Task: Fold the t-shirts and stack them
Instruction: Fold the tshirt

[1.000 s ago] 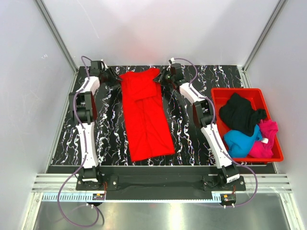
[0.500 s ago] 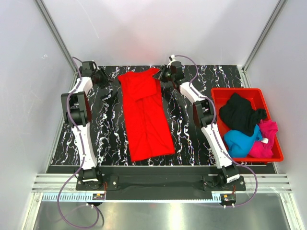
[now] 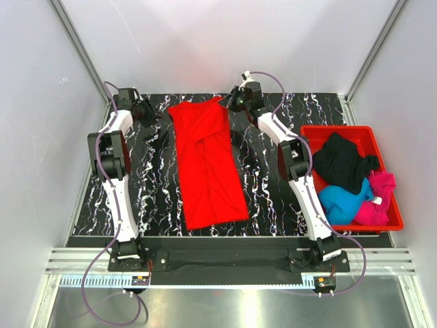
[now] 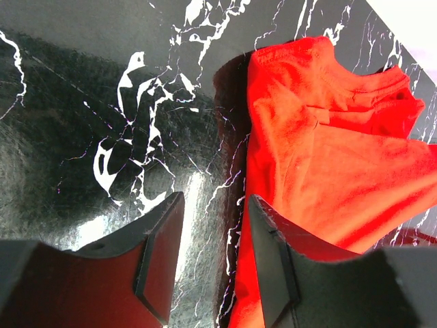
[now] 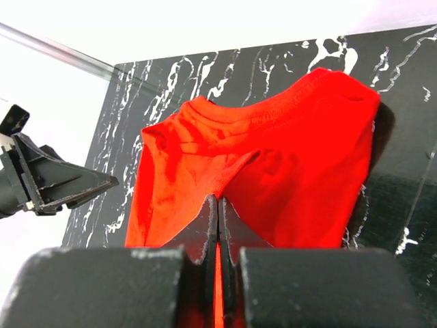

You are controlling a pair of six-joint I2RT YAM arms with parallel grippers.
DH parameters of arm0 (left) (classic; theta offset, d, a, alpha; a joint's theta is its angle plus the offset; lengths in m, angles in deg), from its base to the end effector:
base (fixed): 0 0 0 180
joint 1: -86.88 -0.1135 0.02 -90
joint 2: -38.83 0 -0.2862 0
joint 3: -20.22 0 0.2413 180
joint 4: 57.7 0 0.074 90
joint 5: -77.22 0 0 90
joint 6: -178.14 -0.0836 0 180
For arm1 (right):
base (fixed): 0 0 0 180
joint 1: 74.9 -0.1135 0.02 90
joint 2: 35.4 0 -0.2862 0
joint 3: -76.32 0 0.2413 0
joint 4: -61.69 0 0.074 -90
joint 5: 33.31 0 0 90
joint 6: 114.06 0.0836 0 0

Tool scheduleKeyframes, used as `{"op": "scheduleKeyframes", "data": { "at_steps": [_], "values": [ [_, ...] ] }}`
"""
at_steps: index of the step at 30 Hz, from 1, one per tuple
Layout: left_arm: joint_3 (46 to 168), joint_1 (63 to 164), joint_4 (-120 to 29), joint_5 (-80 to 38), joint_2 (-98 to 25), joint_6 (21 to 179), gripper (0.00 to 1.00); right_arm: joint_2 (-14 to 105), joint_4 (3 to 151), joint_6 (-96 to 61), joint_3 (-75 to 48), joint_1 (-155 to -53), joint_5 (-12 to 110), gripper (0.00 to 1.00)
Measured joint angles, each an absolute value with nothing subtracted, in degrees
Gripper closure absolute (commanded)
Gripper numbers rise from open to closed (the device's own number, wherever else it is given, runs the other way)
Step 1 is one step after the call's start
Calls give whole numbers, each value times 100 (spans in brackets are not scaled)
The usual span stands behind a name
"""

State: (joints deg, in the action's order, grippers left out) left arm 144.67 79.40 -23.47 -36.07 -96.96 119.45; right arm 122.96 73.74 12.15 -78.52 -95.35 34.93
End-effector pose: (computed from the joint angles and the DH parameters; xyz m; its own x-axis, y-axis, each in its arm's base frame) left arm 0.5668 0.0411 0.1579 -0.6854 -0.5714 -0.4514 -0.2356 0.7605 -0.6050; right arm 0.6197 0.2642 0.1635 -0.5923 0.3647 -0.7185 -0.3832 0.6569 0.6494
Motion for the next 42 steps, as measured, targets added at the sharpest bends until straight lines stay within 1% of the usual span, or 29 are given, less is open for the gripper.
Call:
{"op": "scheduleKeyframes", "data": {
  "at_steps": [19, 20, 21, 22, 23, 27, 30, 35, 39, 42],
  "values": [
    [14461, 7970, -2548, -3631, -9696, 11952, 50, 12185, 7396, 1339, -7220, -9342, 3972, 100],
    [14461, 7975, -2578, -3642, -9696, 11952, 50, 12185, 7385, 1357, -7174, -9336, 3972, 95],
    [14461, 7983, -2602, -3653, -9696, 11952, 50, 12185, 7383, 1381, -7126, -9336, 3968, 87],
    [14461, 7992, -2602, -3655, -9696, 11947, 50, 12185, 7383, 1402, -7104, -9336, 3966, 77],
    [14461, 8010, -2585, -3653, -9696, 11936, 50, 12185, 7383, 1433, -7084, -9329, 3952, 65],
    [14260, 8126, -2358, -3559, -9528, 11792, 49, 12187, 7376, 1534, -7113, -9303, 3749, 52],
    [13849, 8307, -1993, -3319, -9112, 11665, 48, 12325, 7442, 1612, -7509, -9250, 3555, 52],
    [12485, 8856, -1877, -3059, -7851, 11617, 48, 12508, 7446, 1636, -7998, -9159, 3371, 52],
    [11753, 9607, -2017, -2965, -7042, 11617, 48, 12572, 7459, 1632, -8027, -9111, 3299, 52],
    [11233, 10248, -2111, -2893, -6546, 11650, 48, 12533, 7433, 1604, -7740, -9095, 3295, 54]
  ]
}}
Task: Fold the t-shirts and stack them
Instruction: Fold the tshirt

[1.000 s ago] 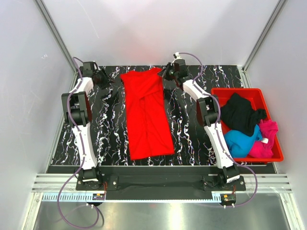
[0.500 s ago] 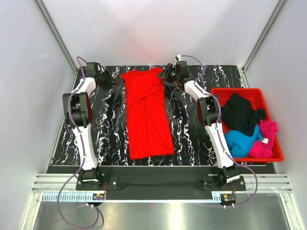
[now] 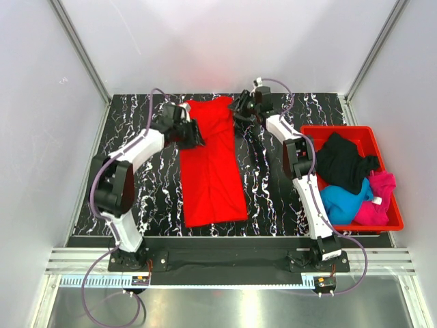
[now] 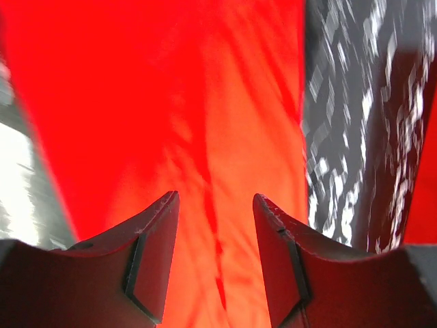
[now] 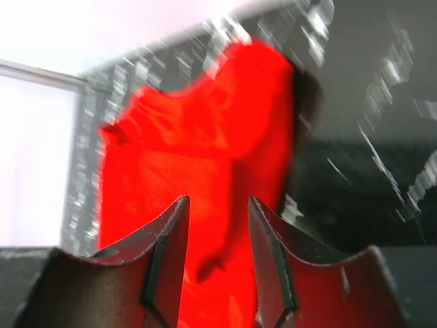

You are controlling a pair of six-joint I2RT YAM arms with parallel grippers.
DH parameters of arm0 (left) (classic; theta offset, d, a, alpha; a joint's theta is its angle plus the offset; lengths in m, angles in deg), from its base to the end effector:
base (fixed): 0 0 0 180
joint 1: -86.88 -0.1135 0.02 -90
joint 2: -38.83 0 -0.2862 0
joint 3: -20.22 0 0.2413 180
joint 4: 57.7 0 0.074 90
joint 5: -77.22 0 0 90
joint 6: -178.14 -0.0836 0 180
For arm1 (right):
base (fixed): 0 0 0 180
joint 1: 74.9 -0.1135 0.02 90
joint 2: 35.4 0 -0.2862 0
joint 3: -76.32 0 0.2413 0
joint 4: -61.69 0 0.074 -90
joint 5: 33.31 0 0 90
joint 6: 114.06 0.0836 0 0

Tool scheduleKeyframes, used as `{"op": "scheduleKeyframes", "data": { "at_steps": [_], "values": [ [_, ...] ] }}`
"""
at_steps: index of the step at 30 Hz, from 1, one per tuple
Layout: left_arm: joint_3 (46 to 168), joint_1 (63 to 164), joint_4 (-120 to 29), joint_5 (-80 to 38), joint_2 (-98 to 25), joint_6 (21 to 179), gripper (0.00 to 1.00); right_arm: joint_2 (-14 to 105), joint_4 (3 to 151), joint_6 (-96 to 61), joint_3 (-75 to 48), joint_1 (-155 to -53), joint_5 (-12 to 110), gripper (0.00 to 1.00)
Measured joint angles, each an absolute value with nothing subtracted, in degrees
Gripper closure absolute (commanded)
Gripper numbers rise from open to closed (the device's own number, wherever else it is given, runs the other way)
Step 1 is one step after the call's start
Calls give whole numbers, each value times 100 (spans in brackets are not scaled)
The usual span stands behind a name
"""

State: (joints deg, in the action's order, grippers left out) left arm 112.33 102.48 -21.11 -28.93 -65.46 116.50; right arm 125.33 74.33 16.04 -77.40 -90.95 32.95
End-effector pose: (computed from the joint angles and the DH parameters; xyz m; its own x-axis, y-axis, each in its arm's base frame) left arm 0.4062 -0.1376 0.2239 -0.8440 -0.2381 -0.4806 0.0386 0.8668 -0.4972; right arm 0.6359 0.2180 0.1279 -0.6449 0.4280 -0.6332 -0.2641 0.6526 0.7102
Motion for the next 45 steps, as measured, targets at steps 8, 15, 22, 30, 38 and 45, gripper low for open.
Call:
{"op": "scheduleKeyframes", "data": {
  "at_steps": [8, 15, 22, 30, 38, 45],
  "values": [
    [9840, 10475, -1910, -2274, -5480, 11744, 44, 11446, 7829, 1335, -5965, -8973, 3170, 50],
    [8795, 10364, -1883, -1992, -5292, 11925, 43, 9883, 7813, 1156, -3966, -8870, 2892, 49],
    [8081, 10386, -2161, -1937, -4946, 12065, 44, 8828, 7735, 1020, -2014, -9006, 2796, 51],
    [7648, 10381, -2747, -2208, -4758, 12164, 64, 7342, 7720, 954, 257, -9705, 2971, 49],
    [7423, 10381, -2911, -2622, -4702, 12207, 100, 5831, 7717, 1278, 2001, -10527, 3314, 58],
    [7613, 10386, -2353, -2469, -4713, 12133, 100, 5278, 7645, 1973, 2618, -11419, 3850, 71]
  ]
}}
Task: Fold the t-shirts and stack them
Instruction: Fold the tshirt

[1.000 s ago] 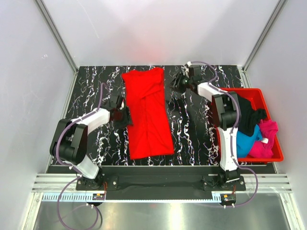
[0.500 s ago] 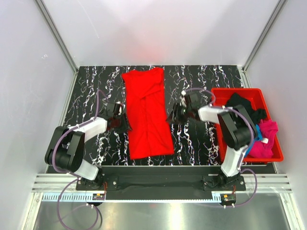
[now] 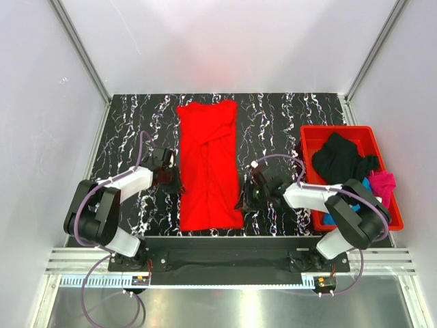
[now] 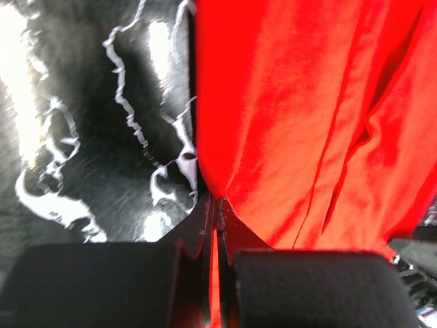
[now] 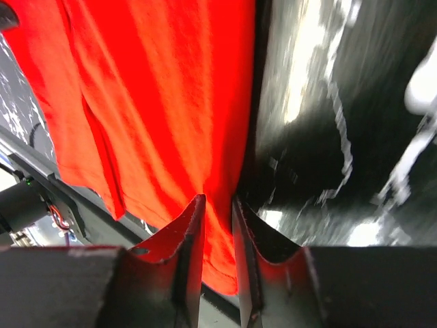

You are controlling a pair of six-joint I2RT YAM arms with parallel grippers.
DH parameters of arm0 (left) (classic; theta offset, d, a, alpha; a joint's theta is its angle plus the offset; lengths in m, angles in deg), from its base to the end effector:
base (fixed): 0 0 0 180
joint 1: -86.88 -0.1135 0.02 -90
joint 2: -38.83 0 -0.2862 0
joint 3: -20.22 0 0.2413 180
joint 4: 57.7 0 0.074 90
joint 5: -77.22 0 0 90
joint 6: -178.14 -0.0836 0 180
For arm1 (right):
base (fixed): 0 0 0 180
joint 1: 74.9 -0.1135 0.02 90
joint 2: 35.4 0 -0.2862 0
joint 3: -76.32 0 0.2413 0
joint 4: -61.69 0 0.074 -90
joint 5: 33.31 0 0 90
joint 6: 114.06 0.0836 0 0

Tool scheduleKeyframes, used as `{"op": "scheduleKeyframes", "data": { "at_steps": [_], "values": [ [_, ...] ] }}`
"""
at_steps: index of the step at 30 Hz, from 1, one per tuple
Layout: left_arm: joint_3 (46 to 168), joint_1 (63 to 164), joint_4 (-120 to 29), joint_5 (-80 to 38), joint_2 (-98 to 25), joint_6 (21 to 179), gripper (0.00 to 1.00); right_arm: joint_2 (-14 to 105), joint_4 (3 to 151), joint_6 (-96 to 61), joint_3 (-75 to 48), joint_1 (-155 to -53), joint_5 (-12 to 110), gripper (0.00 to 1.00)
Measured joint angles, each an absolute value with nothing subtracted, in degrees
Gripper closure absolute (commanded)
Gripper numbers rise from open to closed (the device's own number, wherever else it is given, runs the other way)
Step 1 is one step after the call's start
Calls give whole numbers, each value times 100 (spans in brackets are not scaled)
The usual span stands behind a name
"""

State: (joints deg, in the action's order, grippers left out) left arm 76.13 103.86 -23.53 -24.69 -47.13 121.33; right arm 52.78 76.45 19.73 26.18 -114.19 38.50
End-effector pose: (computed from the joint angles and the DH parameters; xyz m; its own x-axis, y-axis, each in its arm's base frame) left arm 0.2594 -0.0972 0.1379 -0.9241 -0.2779 -0.2622 -0.1605 0.9052 -0.3936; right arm 0.2108 0.2062 0.1287 -0.9624 0.0620 -0.2644 -0.1131 0.7936 0.5979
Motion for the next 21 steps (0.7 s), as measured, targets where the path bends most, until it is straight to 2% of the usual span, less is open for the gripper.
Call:
{"op": "scheduleKeyframes", "data": {
  "at_steps": [2, 3, 6, 10, 14, 21],
  "values": [
    [7698, 10396, -2143, -2326, -4726, 12111, 99, 5116, 7645, 2213, 2756, -11648, 4040, 70],
    [7727, 10401, -2067, -2261, -4726, 12107, 86, 5047, 7654, 2316, 2795, -11762, 4127, 63],
    [7781, 10401, -1859, -2097, -4717, 12102, 53, 4933, 7792, 2535, 2797, -12020, 4341, 58],
    [7871, 10403, -1525, -1824, -4570, 12078, 47, 4791, 8406, 2633, 2576, -12061, 4842, 54],
    [8258, 10300, -839, -1642, -4463, 11908, 46, 4782, 9274, 2222, 1851, -11906, 5406, 58],
    [9198, 9848, -740, -1832, -3659, 11563, 45, 5846, 9402, 399, -595, -11016, 5832, 63]
  ]
}}
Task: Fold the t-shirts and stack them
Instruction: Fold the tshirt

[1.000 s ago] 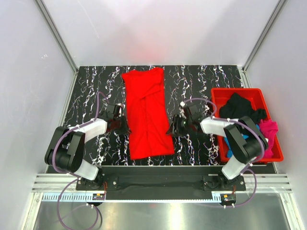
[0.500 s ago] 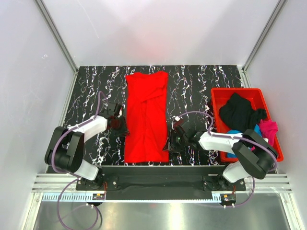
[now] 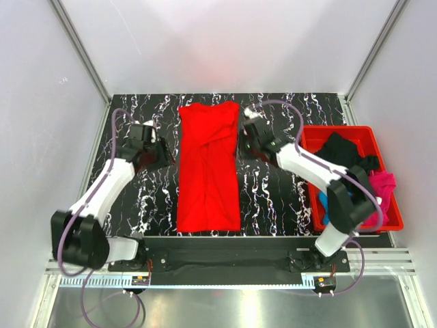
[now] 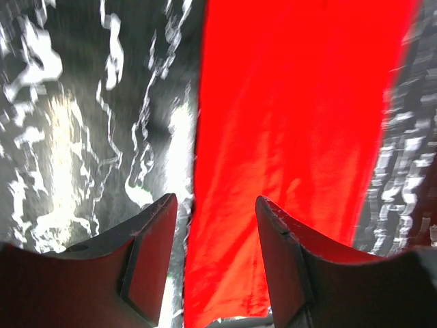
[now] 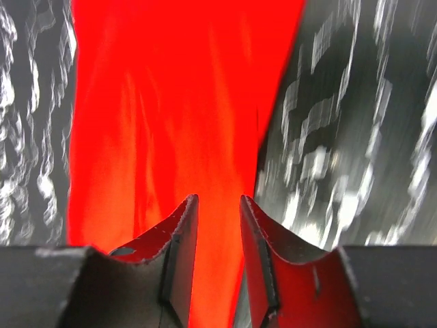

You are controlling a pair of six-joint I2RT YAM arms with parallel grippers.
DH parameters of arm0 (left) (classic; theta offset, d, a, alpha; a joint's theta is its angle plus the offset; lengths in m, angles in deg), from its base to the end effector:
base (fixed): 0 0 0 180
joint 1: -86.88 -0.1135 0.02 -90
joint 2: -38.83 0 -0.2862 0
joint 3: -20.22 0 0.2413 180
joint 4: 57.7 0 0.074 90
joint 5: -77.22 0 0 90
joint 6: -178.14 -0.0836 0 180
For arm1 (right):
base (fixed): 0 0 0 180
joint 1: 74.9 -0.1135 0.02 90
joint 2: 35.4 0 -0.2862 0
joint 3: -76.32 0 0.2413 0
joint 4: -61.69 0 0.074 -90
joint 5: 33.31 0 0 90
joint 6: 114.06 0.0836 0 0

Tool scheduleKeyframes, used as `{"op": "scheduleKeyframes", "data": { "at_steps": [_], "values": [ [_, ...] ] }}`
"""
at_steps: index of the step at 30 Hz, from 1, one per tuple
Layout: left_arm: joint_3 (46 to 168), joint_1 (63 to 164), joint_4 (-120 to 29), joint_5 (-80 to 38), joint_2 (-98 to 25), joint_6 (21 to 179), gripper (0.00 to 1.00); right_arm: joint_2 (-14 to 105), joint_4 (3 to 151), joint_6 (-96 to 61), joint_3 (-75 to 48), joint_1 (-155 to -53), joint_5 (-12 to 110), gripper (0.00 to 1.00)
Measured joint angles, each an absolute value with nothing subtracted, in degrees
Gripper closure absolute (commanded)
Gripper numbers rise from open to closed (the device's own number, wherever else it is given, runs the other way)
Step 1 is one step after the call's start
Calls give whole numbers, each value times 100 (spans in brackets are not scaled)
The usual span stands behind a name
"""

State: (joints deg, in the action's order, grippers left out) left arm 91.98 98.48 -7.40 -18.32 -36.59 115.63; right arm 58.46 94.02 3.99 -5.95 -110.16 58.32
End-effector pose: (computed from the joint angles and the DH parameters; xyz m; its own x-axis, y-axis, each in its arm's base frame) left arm 0.2739 -0.0645 0.2480 -0.8207 -0.3005 -0.4859 -0.1387 0.9298 -0.3408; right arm 0.3191 0.2227 0.2413 -0.7634 0.0360 -0.6450 -0.2282 0.9191 0.3213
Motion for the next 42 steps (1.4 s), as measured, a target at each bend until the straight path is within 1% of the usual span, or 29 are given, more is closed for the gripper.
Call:
{"op": "scheduleKeyframes", "data": {
  "at_steps": [4, 7, 10, 12, 19, 25, 31, 33, 37, 42],
  "values": [
    [9198, 9817, -810, -1983, -2971, 11410, 44, 6893, 9092, -871, -1824, -10850, 5976, 68],
    [8951, 9822, -978, -2136, -2481, 11344, 43, 7654, 8898, -1716, -2508, -10724, 5745, 65],
    [8664, 9822, -1002, -2191, -2129, 11296, 42, 8384, 8889, -2420, -3198, -10514, 5353, 64],
    [8551, 9822, -1016, -2208, -2079, 11224, 42, 8686, 8884, -2864, -3443, -10409, 5166, 64],
    [8472, 9817, -1037, -2350, -2203, 11080, 42, 9033, 8810, -4173, -3581, -10345, 4691, 64],
    [8465, 9817, -1053, -2405, -2162, 11055, 42, 9121, 8509, -4954, -3583, -10348, 4457, 68],
    [8461, 9789, -1079, -2407, -2061, 11042, 42, 9424, 8489, -5371, -3712, -10345, 4232, 70],
    [8461, 9763, -1088, -2414, -2053, 11042, 42, 9503, 8513, -5450, -3712, -10345, 4149, 69],
    [8461, 9739, -1088, -2416, -2050, 11042, 42, 9551, 8489, -5563, -3712, -10345, 4099, 65],
    [8461, 9721, -1088, -2425, -2048, 11040, 42, 9612, 8478, -5738, -3806, -10345, 4108, 66]
  ]
}}
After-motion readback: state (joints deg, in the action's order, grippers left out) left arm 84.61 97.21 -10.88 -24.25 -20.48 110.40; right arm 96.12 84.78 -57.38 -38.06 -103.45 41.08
